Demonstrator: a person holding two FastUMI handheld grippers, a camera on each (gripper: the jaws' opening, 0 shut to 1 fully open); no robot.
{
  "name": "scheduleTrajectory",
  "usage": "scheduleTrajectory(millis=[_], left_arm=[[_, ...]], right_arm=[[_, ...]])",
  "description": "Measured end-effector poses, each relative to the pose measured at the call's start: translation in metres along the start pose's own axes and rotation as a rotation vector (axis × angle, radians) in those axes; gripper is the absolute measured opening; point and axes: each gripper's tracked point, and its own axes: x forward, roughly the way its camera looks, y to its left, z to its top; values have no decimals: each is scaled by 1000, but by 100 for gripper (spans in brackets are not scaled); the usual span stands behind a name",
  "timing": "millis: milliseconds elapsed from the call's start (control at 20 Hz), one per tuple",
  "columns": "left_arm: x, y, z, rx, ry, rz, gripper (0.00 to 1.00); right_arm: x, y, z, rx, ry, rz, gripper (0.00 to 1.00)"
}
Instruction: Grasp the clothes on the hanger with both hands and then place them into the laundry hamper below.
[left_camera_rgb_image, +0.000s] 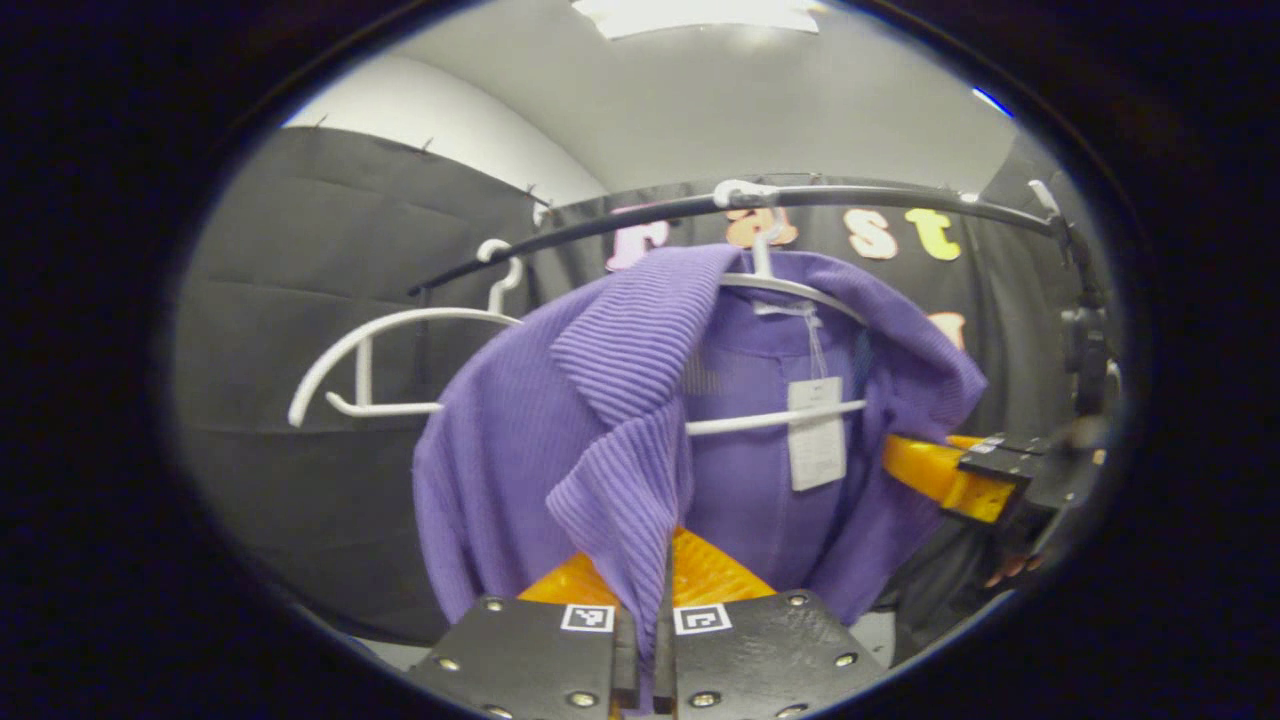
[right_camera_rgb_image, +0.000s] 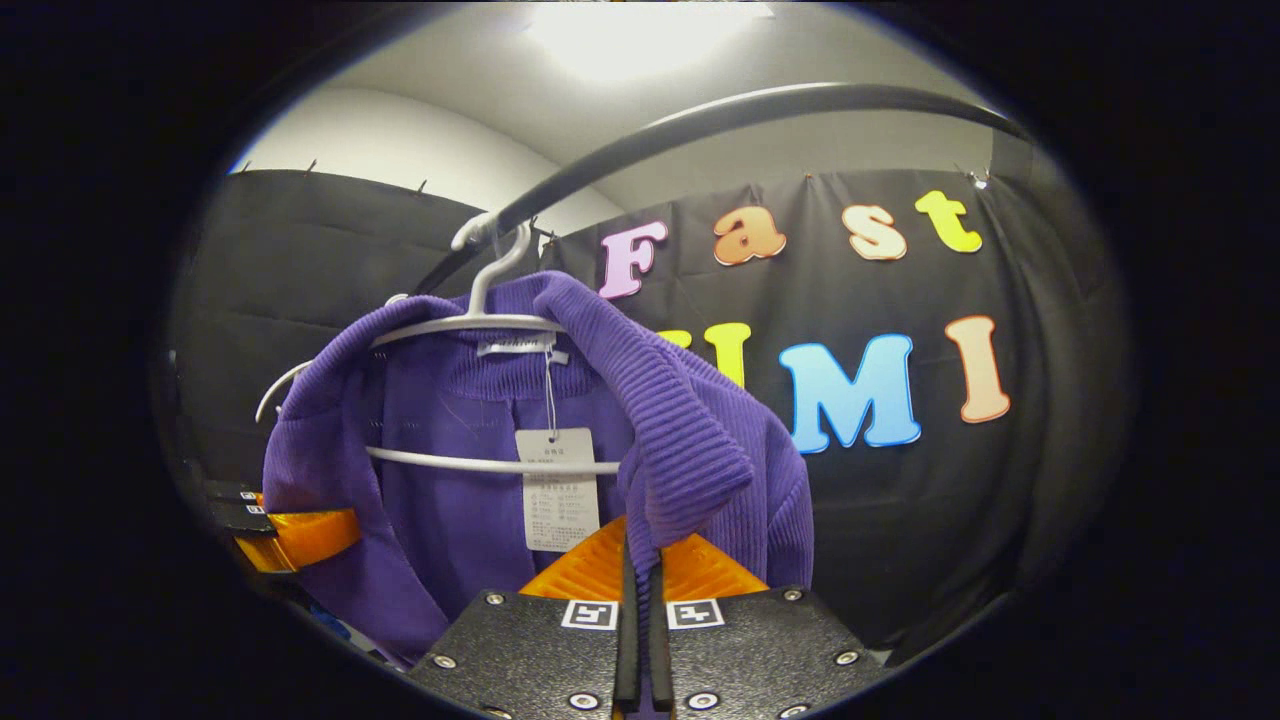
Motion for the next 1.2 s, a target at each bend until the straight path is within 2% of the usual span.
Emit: scheduleTrajectory(millis=[50,100,150,200,350,600,650,700,800,850,950,1000,1200], left_arm=[[-8,-2,3,-8,-9,5,12],[-15,0,9,-16,-17,3,9],[-24,9,16,-14,-31,21,0],[-29,15,24,-6,-42,27,3],[-38,21,44,14,-38,22,2],[-55,46,96,29,-131,65,3],[-58,51,102,34,-140,74,3],[-60,58,108,43,-147,84,7],[-59,70,114,62,-157,98,7],[-56,72,114,65,-158,93,3],[-49,83,117,83,-154,100,3],[-44,90,119,98,-155,115,7],[-24,114,139,166,-175,139,7]], right_arm=[[-3,0,10,-23,-33,-6,4],[-7,-3,22,-53,-69,-19,4],[-12,-6,35,-84,-104,-30,4],[-14,-8,46,-114,-133,-40,4],[-17,-14,71,-176,-188,-56,4],[-15,-37,99,-269,-267,-106,4],[-14,-41,102,-278,-272,-115,4],[-12,-44,104,-284,-276,-125,3],[-9,-55,109,-298,-289,-147,2],[-9,-60,110,-312,-295,-158,2],[-7,-70,110,-334,-301,-180,4],[-4,-75,109,-347,-302,-192,4],[6,-103,103,-450,-308,-265,3]])
